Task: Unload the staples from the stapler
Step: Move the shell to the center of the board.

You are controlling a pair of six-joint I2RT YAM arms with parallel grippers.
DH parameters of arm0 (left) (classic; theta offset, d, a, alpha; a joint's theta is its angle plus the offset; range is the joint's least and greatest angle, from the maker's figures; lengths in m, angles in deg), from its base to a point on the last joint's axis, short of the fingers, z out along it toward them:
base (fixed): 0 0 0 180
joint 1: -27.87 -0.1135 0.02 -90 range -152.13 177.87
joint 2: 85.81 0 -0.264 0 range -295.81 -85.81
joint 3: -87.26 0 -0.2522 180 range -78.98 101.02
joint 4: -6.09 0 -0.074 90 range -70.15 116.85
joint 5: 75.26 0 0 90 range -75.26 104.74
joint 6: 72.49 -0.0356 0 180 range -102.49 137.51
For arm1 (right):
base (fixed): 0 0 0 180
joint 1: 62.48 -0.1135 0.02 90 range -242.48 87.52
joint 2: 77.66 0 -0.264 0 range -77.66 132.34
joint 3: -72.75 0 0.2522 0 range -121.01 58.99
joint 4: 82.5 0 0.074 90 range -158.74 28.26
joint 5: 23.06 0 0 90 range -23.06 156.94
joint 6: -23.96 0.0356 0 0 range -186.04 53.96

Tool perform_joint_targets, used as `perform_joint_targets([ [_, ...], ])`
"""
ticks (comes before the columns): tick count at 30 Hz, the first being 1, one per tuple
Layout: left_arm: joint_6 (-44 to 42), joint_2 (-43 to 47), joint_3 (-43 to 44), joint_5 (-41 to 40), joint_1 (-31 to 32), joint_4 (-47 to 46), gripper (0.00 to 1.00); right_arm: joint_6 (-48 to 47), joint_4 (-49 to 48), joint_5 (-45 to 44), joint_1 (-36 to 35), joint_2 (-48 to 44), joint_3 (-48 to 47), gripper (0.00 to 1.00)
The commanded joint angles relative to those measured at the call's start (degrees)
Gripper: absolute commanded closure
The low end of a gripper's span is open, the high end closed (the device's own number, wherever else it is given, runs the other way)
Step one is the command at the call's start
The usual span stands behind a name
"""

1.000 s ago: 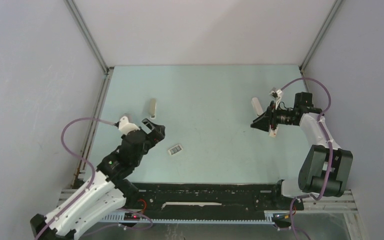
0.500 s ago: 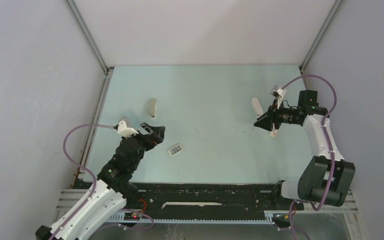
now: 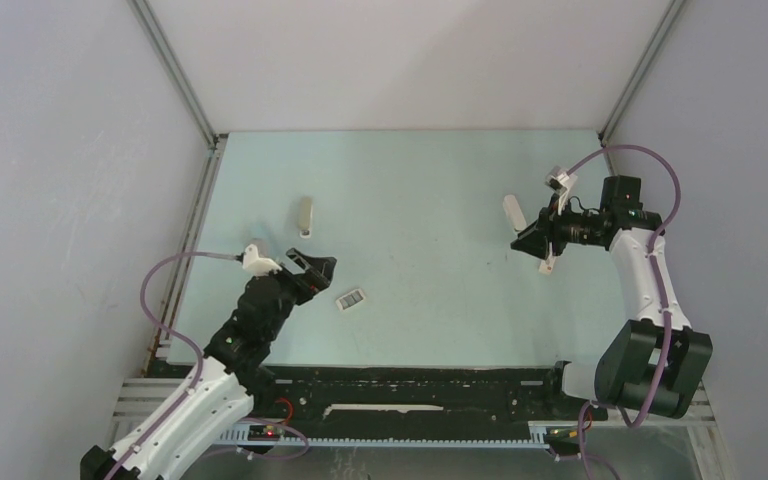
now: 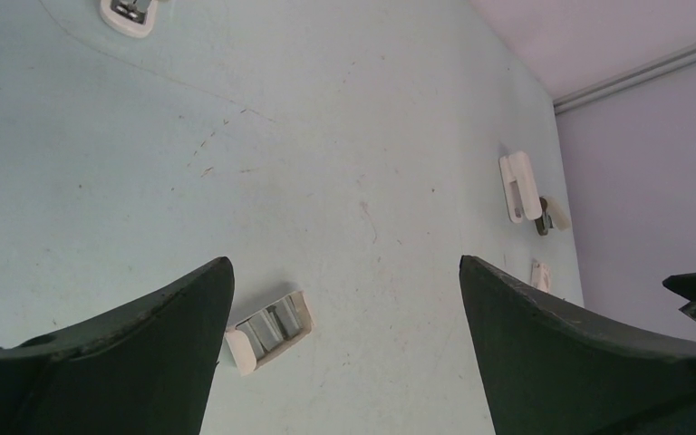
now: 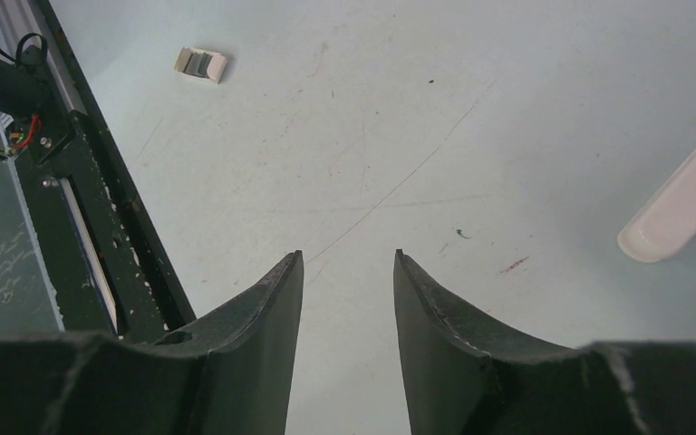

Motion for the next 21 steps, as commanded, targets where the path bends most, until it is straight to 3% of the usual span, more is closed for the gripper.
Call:
perform_joint_targets([
  [1,4.34,-1.31,-3.00,3.51,-1.75,-4.77,0.00,2.53,-1.04,2.08,0.35,0.68,-1.34,0.50],
  [21,10.35,-11.88,-3.45,8.85,-5.15,-6.97,0.01,5.48,-4.94,0.59,0.78,0.73,1.31,0.50],
])
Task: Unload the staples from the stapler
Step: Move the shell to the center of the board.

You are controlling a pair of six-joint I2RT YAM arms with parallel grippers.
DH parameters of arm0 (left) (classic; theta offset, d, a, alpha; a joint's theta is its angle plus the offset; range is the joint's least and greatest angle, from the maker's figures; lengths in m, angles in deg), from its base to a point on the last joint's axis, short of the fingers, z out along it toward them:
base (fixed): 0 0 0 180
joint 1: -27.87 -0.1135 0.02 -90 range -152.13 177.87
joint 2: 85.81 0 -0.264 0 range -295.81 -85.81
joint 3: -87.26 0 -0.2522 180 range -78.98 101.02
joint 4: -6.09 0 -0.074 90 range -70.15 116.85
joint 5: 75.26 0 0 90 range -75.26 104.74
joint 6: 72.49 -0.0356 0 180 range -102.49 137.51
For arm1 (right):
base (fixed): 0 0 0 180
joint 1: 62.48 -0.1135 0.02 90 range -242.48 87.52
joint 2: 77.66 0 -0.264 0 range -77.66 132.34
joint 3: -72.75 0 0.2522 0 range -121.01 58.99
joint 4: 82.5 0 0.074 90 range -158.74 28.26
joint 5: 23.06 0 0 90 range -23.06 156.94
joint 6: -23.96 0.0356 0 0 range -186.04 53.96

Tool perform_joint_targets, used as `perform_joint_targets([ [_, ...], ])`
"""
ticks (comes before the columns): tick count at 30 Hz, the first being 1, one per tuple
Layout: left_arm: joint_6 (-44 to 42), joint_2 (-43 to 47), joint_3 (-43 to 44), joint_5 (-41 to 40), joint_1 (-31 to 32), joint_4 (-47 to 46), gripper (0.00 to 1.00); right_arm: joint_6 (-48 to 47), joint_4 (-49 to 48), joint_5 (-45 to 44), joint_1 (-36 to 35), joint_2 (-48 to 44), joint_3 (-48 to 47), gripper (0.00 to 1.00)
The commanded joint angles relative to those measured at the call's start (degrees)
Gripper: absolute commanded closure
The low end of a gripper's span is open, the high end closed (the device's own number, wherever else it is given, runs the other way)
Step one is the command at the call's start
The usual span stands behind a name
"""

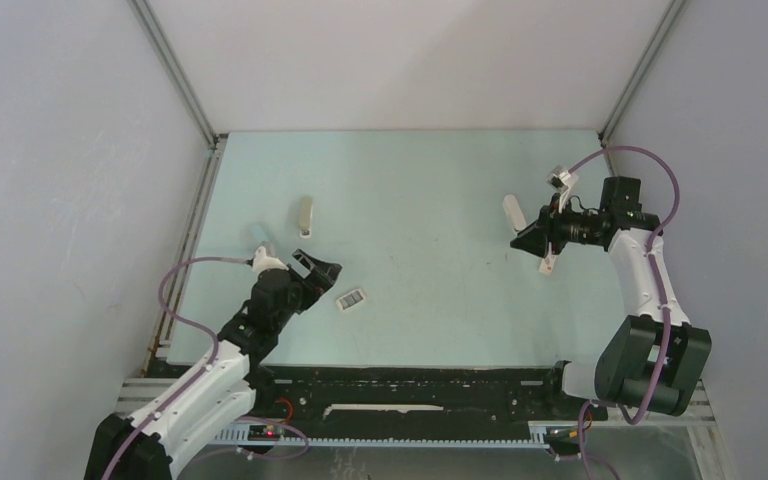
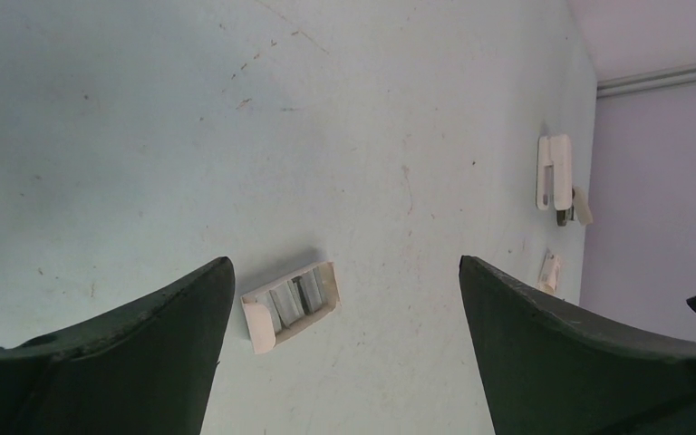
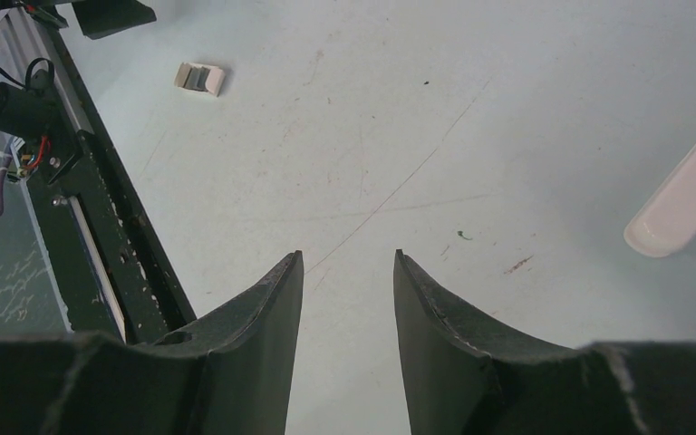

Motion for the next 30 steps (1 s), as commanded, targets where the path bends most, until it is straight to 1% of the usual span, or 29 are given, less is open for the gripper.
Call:
perform_joint_targets([
  [1,1.20,-1.66,-0.62,2.43,-0.72,-2.80,0.01,0.93,-1.29,0.10,0.41,-0.01,0.06,0.50],
  [7,1.20,-3.94,-0.56,4.90,-1.01,-3.52,0.04,0.97,-1.39,-0.14,0.41,0.25,0.06,0.50],
  [8,1.19,-4.12,-0.62,5.31,-1.00,-3.73,0.06,0.97,-1.38,-0.14,0.41,0.28,0.01,0.50],
  [10,1.03,-4.38,-0.81,6.36,-1.10,-4.46,0.15,0.97,-1.44,-0.15,0.52,0.46,0.03,0.50],
  [11,0.84,-4.55,-0.82,7.19,-1.06,-4.70,0.17,0.97,-1.43,-0.14,0.50,0.51,0.00,0.50],
  [16,-0.41,-5.01,-0.93,11.21,-1.17,-4.13,0.19,0.93,-1.51,-0.12,0.50,0.61,0.04,0.50],
  [23,-0.38,-4.20,-1.61,11.63,-1.17,-3.98,0.19,0.89,-1.46,-0.19,0.50,0.92,0.05,0.50],
  [30,-0.38,-4.36,-1.99,12.07,-1.28,-3.98,0.25,0.89,-1.91,-0.40,0.59,0.73,0.62,0.50],
])
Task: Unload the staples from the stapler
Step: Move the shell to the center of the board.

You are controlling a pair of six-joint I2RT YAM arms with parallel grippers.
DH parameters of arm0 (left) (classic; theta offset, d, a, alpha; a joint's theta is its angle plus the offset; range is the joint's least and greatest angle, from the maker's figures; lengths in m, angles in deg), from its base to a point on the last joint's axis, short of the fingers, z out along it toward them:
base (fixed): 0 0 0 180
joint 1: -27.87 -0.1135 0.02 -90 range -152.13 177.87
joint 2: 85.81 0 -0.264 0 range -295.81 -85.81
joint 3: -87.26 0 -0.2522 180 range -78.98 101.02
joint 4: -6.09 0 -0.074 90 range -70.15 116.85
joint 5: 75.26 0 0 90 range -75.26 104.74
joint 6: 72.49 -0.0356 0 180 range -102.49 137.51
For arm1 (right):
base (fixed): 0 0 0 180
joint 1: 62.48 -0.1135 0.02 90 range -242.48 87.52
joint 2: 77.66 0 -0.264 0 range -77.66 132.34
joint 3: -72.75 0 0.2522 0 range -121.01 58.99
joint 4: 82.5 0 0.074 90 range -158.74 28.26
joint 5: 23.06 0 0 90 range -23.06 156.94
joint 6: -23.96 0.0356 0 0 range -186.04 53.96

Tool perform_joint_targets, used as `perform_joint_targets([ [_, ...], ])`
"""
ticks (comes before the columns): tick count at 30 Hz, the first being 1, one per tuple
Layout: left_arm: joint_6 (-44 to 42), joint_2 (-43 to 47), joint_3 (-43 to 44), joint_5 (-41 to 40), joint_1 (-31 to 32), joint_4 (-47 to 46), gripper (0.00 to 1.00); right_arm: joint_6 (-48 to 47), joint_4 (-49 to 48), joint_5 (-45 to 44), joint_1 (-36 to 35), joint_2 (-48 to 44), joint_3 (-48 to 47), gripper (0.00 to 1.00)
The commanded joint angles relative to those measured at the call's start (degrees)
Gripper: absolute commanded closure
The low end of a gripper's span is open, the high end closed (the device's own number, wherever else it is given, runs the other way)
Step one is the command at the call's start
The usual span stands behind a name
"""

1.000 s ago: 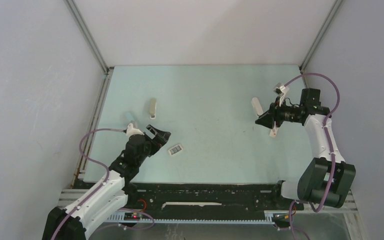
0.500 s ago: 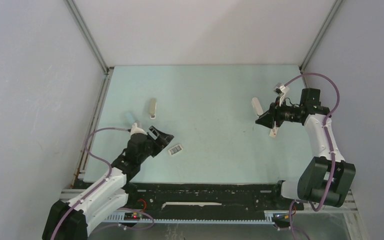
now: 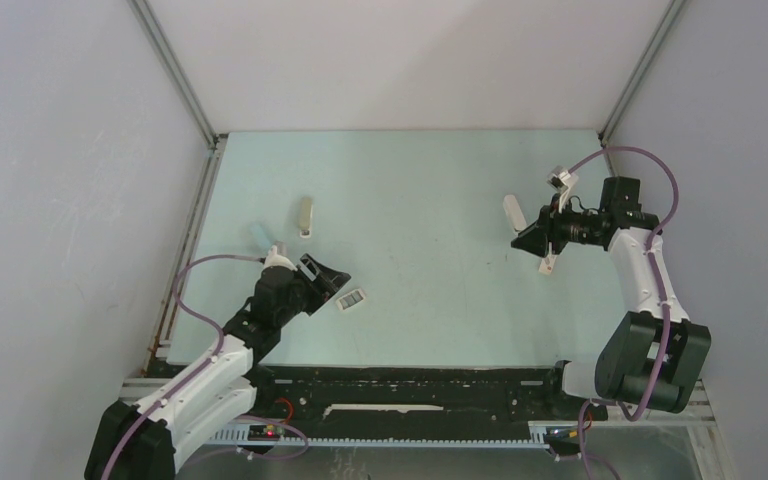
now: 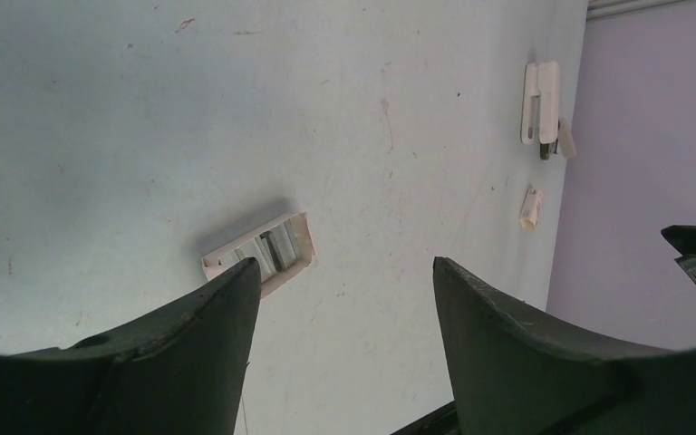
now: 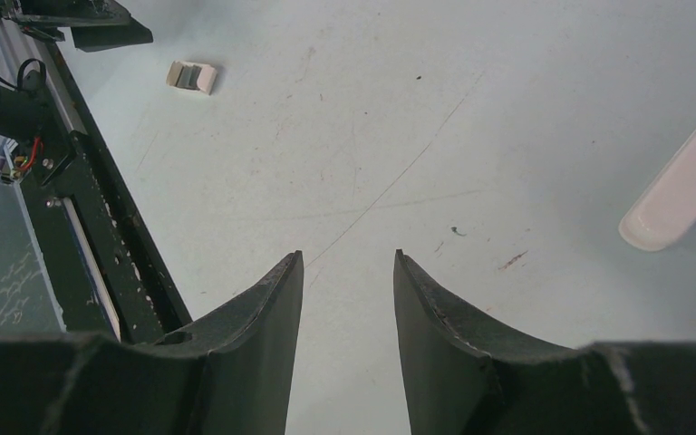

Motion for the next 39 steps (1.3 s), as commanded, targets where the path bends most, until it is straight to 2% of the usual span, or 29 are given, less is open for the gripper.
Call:
perform_joint_targets([
  [1,-1.19,0.55,-1.96,0.90,-0.39,-1.55,0.26,0.64,-1.40,0.10,0.40,-0.02,0.53,0.50],
  [14,-1.79,0.50,-1.65,1.15,-0.60,-1.73,0.32,4.70,-4.50,-4.63,1.10,0.82,0.93,0.50],
  [16,-1.96,0.56,-1.52,1.15,-0.72,-1.65,0.32,7.13,-6.11,-8.14,1.29,1.40,0.89,0.50],
  [22,-2.41,0.75,-1.26,0.70,-0.99,-1.56,0.33,22.09,-16.43,-25.01,4.06,4.85,2.65,0.49],
  [30,-2.50,1.17,-1.37,-0.05,-1.08,-1.41,0.33,34.90,-21.77,-41.12,4.20,10.73,3.34,0.50],
  [36,-2.51,1.11,-1.44,-0.13,-1.21,-1.38,0.34,41.33,-22.74,-46.99,4.19,14.99,3.35,0.50],
  [39,-2.42,1.21,-1.65,-0.29,-1.26,-1.38,0.33,42.55,-22.61,-47.10,4.19,16.92,3.39,0.50],
])
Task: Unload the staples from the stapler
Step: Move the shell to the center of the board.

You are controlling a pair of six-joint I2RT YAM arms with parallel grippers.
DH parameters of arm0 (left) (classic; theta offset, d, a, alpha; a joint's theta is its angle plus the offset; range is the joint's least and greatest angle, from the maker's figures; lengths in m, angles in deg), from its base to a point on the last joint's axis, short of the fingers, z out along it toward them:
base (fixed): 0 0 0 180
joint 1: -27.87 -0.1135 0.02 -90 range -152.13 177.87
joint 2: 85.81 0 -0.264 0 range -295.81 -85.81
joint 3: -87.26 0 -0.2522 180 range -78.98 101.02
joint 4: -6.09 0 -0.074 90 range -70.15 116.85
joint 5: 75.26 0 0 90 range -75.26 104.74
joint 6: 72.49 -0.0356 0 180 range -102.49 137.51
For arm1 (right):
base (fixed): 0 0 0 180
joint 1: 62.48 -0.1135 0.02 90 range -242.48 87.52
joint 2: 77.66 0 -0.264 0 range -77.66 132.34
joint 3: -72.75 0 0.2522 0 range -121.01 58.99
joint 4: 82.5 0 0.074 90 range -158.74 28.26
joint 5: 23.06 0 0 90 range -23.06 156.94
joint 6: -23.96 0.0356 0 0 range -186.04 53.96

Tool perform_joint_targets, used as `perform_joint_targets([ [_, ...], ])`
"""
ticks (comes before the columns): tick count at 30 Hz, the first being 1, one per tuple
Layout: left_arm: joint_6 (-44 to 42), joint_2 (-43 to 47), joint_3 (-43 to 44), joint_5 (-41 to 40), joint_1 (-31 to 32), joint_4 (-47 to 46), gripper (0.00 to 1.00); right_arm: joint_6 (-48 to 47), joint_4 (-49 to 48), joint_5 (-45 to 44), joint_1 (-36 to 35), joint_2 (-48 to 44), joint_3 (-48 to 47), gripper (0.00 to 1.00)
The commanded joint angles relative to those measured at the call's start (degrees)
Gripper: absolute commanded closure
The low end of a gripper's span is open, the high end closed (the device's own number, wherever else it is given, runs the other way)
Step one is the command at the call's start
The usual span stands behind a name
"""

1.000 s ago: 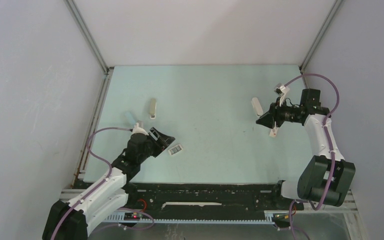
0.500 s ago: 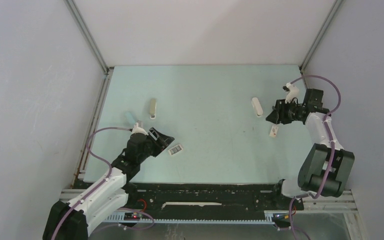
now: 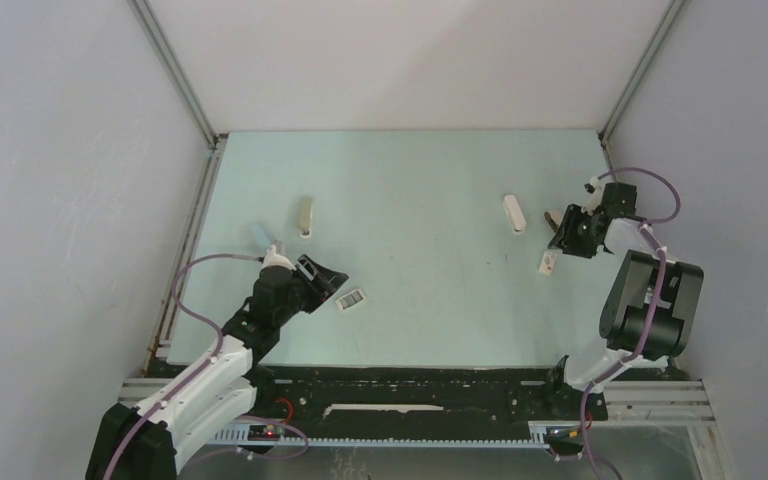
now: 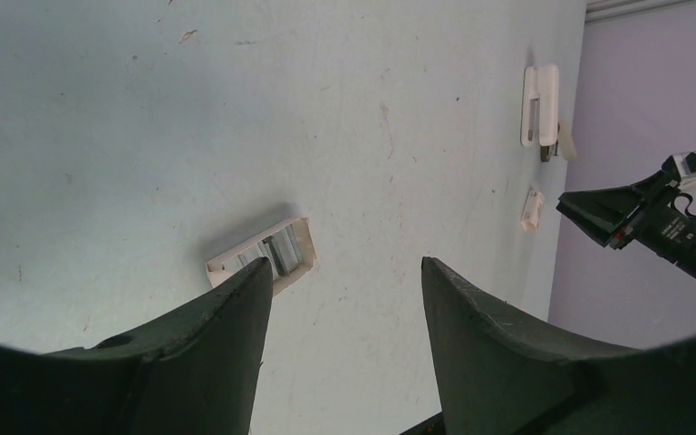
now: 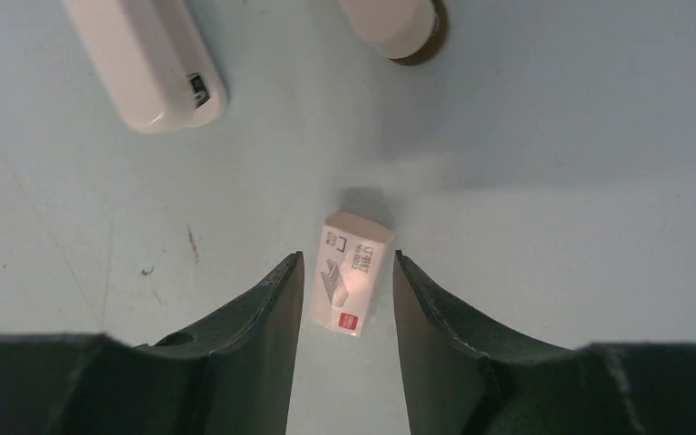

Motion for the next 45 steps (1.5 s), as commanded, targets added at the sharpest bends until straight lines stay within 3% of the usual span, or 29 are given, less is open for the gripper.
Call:
perform_joint_targets([
  [1,-1.39,0.72,-1.57,-0.53,-0.50,-1.38,0.34,5.28,-2.18,-3.37,-0.02,1.98,0.10,0.50],
  [20,-1.59,0.46,-1.65,-0.43,-0.84,-1.47,0.34,0.90,2.00,0.34,-6.88,6.89,-2.11,0.52],
  [29,-1.57,0.59,-1.61,-0.17,-1.00,-1.47,0.34,-4.36,4.94,5.65,-17.80,5.65,-2.18,0.53],
  [39,-1.91,2.30,-1.75,0.09,-1.25,-0.87,0.33,-9.02,9.66,5.82,-36.30,7.16,-7.76,0.51],
  [45,-3.98,5.56,-2.12,0.80,-1.31,-0.54,0.29,-10.53,11.39,6.30,-38.74,5.51,-10.46,0.42],
])
